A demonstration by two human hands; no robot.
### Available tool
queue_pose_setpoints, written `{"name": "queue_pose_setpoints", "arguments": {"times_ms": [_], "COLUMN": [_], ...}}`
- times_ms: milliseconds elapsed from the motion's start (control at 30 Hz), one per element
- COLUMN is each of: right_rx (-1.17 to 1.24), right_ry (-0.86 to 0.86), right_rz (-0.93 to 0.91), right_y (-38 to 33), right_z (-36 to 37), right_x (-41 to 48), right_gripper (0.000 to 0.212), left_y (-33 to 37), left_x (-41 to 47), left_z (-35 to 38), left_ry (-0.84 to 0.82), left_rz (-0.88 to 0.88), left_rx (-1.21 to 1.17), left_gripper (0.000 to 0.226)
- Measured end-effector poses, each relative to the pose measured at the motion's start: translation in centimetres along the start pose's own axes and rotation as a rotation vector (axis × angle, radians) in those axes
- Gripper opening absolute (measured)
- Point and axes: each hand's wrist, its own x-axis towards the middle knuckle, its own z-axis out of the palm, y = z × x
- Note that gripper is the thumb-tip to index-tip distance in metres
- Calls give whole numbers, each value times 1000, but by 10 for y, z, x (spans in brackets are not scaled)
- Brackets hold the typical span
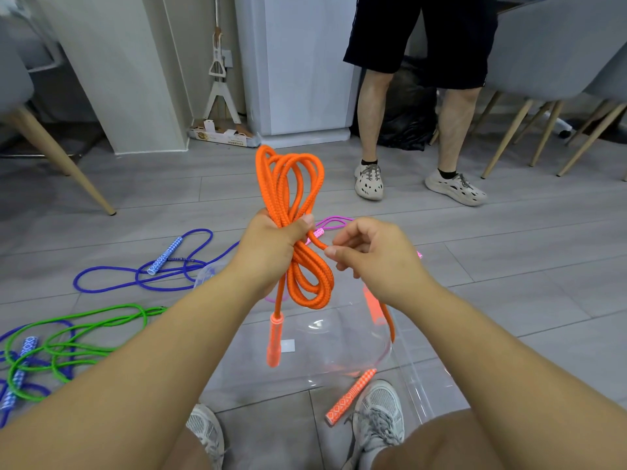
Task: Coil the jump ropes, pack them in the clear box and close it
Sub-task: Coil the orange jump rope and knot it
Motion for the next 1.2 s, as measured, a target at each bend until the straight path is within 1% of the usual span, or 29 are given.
{"name": "queue_pose_setpoints", "arguments": {"times_ms": [167,233,300,333,433,500,600,667,733,767,833,900,967,1000,1067,1133,1200], "right_rx": [-108,-149,-80,-1,210,292,362,404,420,417,395,311,219,195,172,163,159], "right_ry": [-27,18,131,179,237,228,204,142,47,14,-2,-12,-63,-94,-111,-49,40], "right_rz": [-11,-16,35,69,129,115,60,57,90,105,90,-1,-102,-141,-199,-232,-222], "right_y": [8,10,9,8,5,2,-4,-9,-13,-13,-12,-9,-7,-8,-11,-15,-15], "right_z": [-5,-8,-15,-19,-27,-28,-26,-25,-22,-21,-19,-20,-24,-26,-27,-24,-19], "right_x": [0,1,3,3,1,-1,-3,-2,-1,0,2,2,0,-1,-1,4,12], "right_gripper": [5,15,17,15,21,18,13,9,9,13,17,16,17,20,24,25,20], "left_y": [1,0,-2,-4,-7,-7,-5,-2,1,2,1,-1,-3,-2,-1,0,1], "left_x": [-3,-1,2,3,5,6,3,0,-2,-2,-1,2,5,4,0,-7,-15], "left_z": [2,-1,-8,-11,-19,-21,-24,-24,-23,-22,-23,-25,-30,-32,-33,-32,-28], "left_ry": [-23,-3,-4,-12,-31,-34,-74,-99,-134,-147,-146,-112,-108,-138,-291,-504,-650], "left_rz": [-11,-9,-1,-7,-44,-47,-28,-2,37,53,44,-25,-102,-124,-92,-6,18], "left_rx": [7,45,145,196,251,337,623,758,846,856,840,780,725,731,820,946,975], "left_gripper": [18,11,9,13,24,28,29,31,21,21,30,41,49,48,42,36,32]}}
